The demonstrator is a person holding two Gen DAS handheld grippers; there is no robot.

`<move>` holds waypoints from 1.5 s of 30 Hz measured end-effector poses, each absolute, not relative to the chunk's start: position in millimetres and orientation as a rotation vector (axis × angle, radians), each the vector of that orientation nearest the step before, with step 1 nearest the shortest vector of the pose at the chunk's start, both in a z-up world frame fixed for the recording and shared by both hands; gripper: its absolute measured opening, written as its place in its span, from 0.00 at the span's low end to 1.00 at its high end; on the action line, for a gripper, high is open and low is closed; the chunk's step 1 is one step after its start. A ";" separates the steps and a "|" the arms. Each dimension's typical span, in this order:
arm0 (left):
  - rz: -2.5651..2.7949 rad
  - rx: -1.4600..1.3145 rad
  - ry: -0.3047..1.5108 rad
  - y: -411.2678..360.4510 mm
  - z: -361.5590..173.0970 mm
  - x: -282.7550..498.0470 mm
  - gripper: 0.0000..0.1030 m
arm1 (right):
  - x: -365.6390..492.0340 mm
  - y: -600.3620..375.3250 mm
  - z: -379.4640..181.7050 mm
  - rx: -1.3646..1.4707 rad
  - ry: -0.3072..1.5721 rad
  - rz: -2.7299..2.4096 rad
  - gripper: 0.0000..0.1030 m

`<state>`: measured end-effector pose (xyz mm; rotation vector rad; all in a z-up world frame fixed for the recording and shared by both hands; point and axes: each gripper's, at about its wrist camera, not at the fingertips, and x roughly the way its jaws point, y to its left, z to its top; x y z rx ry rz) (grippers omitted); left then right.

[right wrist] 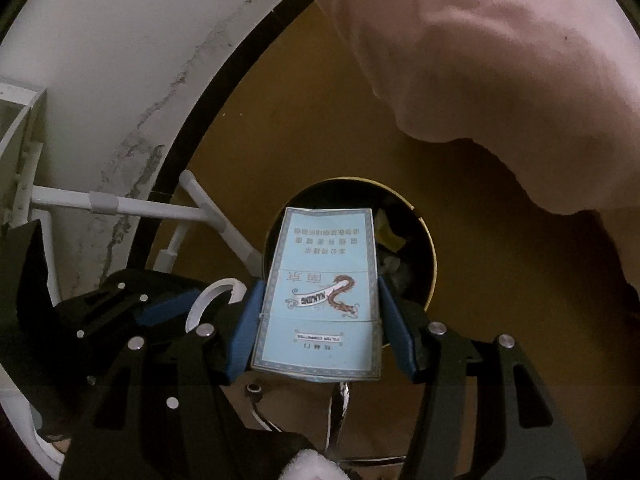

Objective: Collect trash
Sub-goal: 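Carry the ring item and booklet over the black bin and release both, then swing both open tools back toward the desk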

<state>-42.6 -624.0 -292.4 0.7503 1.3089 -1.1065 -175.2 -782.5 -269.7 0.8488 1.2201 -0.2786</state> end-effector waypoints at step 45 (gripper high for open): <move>-1.297 0.386 0.690 -549.9 -58.2 -92.4 0.94 | -224.9 -773.6 -59.5 0.393 0.579 -0.825 0.94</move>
